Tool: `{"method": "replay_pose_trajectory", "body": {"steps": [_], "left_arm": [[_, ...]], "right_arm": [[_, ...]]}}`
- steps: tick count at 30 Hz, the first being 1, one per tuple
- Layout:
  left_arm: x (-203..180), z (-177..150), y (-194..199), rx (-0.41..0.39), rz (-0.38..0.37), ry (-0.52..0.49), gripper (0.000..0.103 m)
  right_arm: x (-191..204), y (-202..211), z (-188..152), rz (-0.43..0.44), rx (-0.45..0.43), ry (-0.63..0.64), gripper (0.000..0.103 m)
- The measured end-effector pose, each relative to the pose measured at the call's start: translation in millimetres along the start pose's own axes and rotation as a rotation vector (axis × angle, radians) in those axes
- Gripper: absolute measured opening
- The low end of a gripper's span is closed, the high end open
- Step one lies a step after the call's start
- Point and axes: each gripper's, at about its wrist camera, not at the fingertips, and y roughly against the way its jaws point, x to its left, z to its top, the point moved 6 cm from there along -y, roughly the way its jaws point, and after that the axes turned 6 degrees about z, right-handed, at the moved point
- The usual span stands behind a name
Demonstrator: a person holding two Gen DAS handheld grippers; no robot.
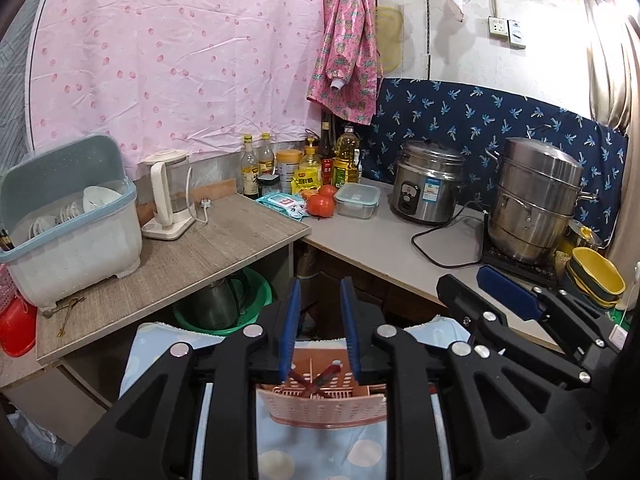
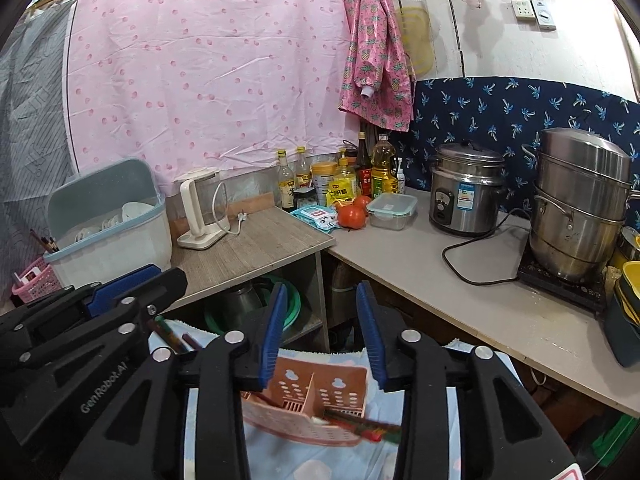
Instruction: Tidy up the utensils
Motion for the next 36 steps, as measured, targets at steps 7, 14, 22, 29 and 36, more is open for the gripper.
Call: {"method": "replay_pose_trajectory", "body": {"steps": [7, 14, 22, 29, 36], "left_arm": [[6.2, -13.0, 35.9, 0.003, 0.009, -0.001, 0.024], [9.7, -35.9, 80.2, 0.023, 0.02, -0.002, 0.024], [10.2, -76.6, 120.4, 0.062, 0.038, -0.021, 0.024], [19.7, -119.3, 135.8, 0.121, 0.054, 0.006, 0.039], [30.5, -157.7, 146.1, 0.161, 0.077, 0.023, 0.047]], "right_arm": [[15.2, 37.3, -14.6, 0.013, 0.015, -0.01, 0.039], [32.5, 82.5, -41.7, -0.006, 0.03, 0.006, 0.04], [46.1, 121.4, -82.6, -0.027, 0.078, 0.002, 0.04], [50.7, 138.1, -122.9, -0.022, 0.137, -0.032, 0.046], [54.5, 154.0, -158.7, -0.027, 0.174, -0.04, 0.049]]}}
